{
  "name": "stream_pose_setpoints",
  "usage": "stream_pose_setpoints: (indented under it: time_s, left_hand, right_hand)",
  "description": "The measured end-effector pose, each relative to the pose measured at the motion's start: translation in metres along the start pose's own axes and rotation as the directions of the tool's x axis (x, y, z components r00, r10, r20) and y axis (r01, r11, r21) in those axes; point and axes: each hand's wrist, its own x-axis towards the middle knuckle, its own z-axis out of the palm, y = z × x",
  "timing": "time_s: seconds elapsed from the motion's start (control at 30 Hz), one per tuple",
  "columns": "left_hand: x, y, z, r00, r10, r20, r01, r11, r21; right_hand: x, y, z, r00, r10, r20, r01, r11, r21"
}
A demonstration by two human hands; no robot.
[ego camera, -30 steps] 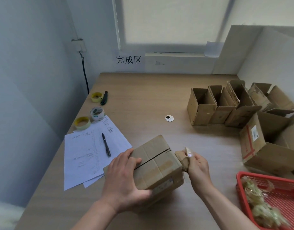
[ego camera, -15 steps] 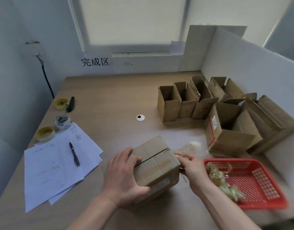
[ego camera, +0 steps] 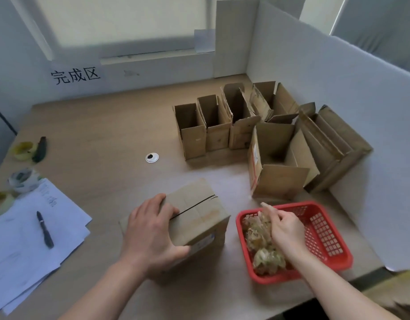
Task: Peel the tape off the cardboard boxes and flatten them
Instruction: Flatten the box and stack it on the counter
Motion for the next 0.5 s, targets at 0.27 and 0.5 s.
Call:
stream_pose_setpoints:
  time_s: [0.27, 0.5]
  left_hand:
    - [0.002, 0.006, -0.001, 0.998, -0.041, 0.040, 0.041, 0.999, 0.014]
    - [0.003, 0.008, 0.000, 0.996, -0.068, 0.056, 0.067, 0.998, 0.019]
  right_hand:
    - [0.016, 0.051, 0.018, 0.935, -0.215, 0.281, 0.350, 0.682, -0.643]
    - [0.023, 0.046, 0.032, 0.890, -0.133, 0.436, 0.404, 0.673, -0.620]
